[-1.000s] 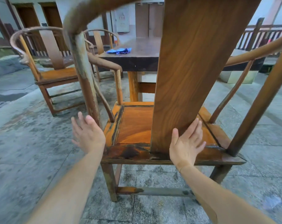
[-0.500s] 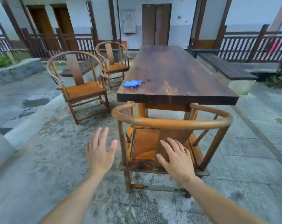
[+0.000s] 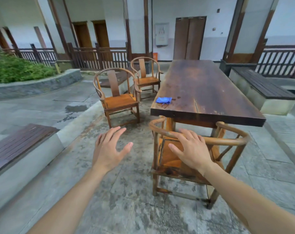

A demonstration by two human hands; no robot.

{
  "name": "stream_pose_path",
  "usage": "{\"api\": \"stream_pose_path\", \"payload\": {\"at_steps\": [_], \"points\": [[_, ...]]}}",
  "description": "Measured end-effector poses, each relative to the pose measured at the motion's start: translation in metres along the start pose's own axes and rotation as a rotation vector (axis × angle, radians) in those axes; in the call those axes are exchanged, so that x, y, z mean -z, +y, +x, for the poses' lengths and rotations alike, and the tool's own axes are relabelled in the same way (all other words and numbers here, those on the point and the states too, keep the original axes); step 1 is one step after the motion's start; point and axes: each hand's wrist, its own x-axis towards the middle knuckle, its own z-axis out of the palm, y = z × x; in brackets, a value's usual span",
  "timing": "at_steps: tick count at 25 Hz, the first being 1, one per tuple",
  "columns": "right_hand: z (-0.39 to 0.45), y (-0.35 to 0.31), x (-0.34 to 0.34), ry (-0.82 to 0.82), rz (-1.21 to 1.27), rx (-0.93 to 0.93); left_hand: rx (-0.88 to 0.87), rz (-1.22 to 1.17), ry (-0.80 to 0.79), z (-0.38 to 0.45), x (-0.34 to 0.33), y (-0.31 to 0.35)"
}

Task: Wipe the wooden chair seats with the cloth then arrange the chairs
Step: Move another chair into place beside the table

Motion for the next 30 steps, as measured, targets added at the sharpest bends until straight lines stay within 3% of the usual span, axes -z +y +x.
{"api": "stream_pose_path", "payload": {"at_steps": [7, 17, 24, 30], "points": [[0.018, -0.042, 0.008, 0.05, 0.028, 0.08, 0.03, 0.035, 0.077, -0.015, 0.039, -0.036], [0.08, -0.174, -0.033, 0.076, 0.071, 0.298, 0.162, 0.177, 0.199, -0.036, 0.106, -0.146], [0.175, -0.226, -0.088, 0.103, 0.129, 0.434, 0.208, 0.287, 0.188, 0.004, 0.101, -0.218], [0.282, -0.249, -0.158, 0.109, 0.192, 0.487, 0.219, 0.399, 0.13, 0.091, 0.086, -0.277]]}}
